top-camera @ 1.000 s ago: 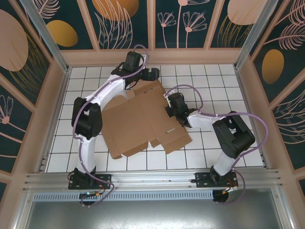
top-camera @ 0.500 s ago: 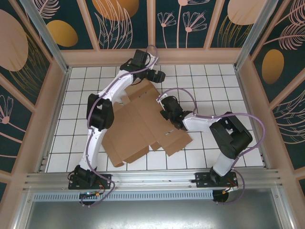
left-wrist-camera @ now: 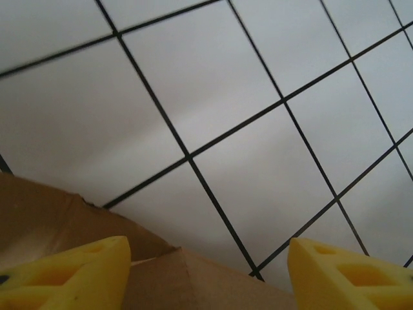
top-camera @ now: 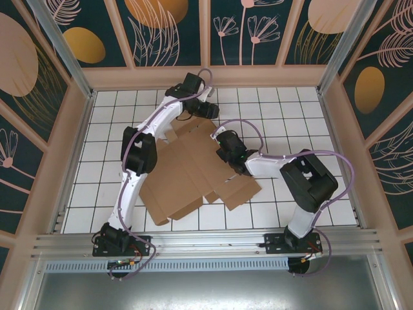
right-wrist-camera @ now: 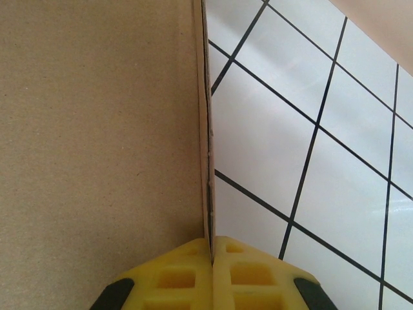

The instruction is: Fold the paper box

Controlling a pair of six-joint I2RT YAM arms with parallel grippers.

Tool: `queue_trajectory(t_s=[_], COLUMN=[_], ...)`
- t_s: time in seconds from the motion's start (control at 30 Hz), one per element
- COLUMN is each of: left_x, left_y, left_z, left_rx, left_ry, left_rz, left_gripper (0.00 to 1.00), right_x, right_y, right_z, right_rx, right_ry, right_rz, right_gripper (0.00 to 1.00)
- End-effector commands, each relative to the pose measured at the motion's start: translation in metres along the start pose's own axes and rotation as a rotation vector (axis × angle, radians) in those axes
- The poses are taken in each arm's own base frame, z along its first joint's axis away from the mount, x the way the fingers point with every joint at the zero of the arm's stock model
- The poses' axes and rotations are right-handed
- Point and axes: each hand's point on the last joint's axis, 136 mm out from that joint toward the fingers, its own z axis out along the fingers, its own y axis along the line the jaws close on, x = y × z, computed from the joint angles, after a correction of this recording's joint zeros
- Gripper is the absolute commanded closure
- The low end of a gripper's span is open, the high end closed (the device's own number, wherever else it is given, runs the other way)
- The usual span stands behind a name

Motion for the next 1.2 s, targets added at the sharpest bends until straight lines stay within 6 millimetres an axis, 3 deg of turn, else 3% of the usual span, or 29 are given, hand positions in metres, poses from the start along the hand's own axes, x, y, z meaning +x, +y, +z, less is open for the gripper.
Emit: queue_trajectory(t_s=[0.0,0.3,0.5,0.87,0.97,1.07,1.17], left_x=[0.008,0.007,-0.001,0.007,0.009,0.0,-0.016], left_y=[-0.009,-0.034,-0.021,-0.047,-0.045,-0.023,-0.019], left_z=[-0.013,-0.023,-0.031,-0.024,-0.026,-0.029,-0.041], left_rx=[0.028,0.13,0.033,0.217,0.2,0.066,0.063], left_ry=[0.037,0.046,0.002,0.068,0.068,0.017,-0.043], left_rz=[-0.091,-0.173,-0.128,-0.166,-0.138,-0.114,-0.14], left_gripper=[0.4,0.42,0.25,0.38,0.3,0.15,0.12], right_x=[-0.014,-0.012,-0.016,-0.01,-0.01,-0.012,-0.012], right_y=[-0.004,-0.004,-0.014,-0.01,-0.014,-0.015,-0.016], right_z=[0.003,0.006,0.005,0.008,0.01,0.01,0.01], right_rx=[0.033,0.046,0.036,-0.074,-0.071,-0.069,-0.078], right_ry=[-0.027,-0.017,-0.032,0.002,0.001,-0.006,-0.008], right_rz=[0.009,0.005,0.077,0.117,0.131,0.13,0.138], right_gripper=[1.0,1.0,1.0,1.0,1.0,1.0,1.0])
